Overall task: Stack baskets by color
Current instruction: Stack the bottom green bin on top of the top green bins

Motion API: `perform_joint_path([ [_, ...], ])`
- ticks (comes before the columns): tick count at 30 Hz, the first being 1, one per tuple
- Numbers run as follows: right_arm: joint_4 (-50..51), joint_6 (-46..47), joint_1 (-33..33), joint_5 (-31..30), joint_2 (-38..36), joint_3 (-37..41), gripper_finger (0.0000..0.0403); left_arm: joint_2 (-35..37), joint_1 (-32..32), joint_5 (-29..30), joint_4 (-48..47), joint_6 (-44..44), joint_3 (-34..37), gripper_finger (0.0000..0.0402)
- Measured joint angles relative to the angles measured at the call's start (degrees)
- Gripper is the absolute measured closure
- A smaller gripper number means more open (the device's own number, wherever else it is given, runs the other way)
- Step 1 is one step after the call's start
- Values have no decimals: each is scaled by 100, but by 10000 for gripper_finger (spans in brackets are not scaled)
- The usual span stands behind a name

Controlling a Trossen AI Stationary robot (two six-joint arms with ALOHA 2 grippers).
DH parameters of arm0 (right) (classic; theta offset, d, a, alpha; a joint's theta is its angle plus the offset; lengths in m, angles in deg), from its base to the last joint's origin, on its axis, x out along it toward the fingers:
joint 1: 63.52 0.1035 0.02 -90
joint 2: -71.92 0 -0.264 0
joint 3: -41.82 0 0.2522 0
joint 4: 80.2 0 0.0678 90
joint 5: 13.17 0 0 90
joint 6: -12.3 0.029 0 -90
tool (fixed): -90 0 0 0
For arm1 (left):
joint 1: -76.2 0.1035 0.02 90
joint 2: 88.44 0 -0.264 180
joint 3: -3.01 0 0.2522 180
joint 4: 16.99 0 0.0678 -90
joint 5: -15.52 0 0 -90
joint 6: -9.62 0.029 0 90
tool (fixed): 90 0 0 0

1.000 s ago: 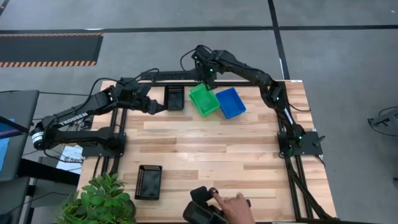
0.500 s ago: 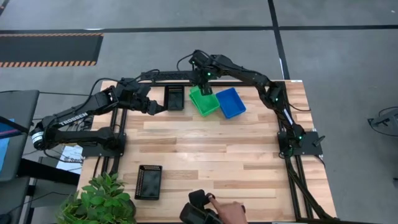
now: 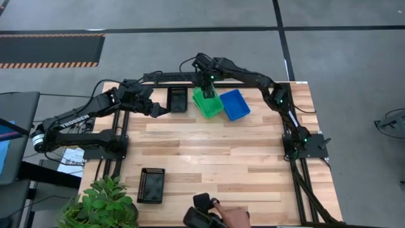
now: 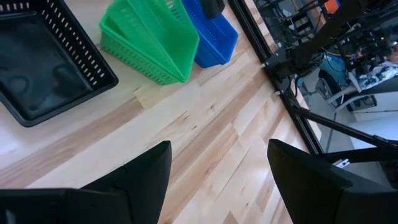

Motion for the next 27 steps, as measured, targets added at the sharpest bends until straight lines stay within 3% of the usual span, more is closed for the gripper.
perform_joint_path([
  [9, 161, -274, 2, 0, -7, -231, 278, 0, 0, 0, -11, 32, 0, 145],
  [18, 216, -350, -47, 20, -7, -131, 313, 0, -1, 0, -28, 34, 0, 145],
  [24, 510, -502, -118, 36, -13, -142, 382, 1, 1, 0, -28, 33, 0, 145],
  [27, 646, -555, -123, 42, -9, -136, 393, 0, 1, -1, -28, 32, 0, 145],
])
